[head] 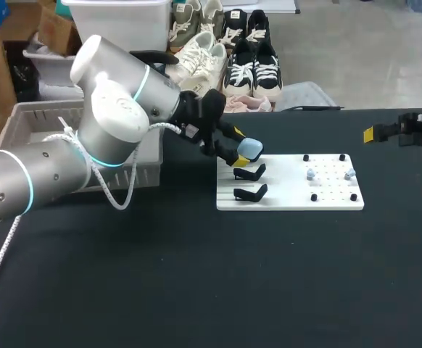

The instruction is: Pick up each earbud case from the left stands, insert the matching earbuds, close the lid, and place the case in the box.

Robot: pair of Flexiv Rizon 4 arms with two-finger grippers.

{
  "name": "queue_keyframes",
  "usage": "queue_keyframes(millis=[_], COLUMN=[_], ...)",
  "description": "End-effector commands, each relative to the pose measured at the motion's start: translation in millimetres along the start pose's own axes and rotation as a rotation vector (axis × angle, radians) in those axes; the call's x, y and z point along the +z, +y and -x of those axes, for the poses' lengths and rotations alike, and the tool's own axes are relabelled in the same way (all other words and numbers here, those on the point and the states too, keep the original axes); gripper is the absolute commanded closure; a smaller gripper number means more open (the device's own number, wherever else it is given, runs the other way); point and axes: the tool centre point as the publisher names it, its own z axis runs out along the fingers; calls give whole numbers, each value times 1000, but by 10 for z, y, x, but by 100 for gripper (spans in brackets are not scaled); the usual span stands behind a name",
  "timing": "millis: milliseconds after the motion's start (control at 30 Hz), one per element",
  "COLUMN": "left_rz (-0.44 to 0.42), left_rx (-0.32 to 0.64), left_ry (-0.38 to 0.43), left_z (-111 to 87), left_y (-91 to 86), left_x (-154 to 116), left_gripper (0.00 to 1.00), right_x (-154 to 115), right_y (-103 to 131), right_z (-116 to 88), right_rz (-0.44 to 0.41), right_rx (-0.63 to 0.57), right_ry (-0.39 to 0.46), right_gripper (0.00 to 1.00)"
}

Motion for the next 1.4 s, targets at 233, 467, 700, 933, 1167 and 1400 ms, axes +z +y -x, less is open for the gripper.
queue_keyframes(millis=[233,467,700,933,1167,1400], left_rz=[-14,-14,-15,-21,-24,-26], left_rx=[-6,-11,-16,-20,-20,-27], left_ry=[-13,-12,-14,-11,-11,-11], left_z=[19,7,-5,-22,-23,-24], left_y=[90,105,116,118,117,114], left_x=[84,88,88,96,105,114], left_gripper=[0,0,11,13,19,25], right_x=[1,1,1,1,1,1], right_y=[-16,-16,-16,-16,-16,-16], right_z=[1,1,1,1,1,1], right_rz=[6,6,6,6,6,6], right_rx=[-2,-2,-2,-2,-2,-2], right_ry=[1,1,1,1,1,1], right_gripper=[0,0,0,0,0,0])
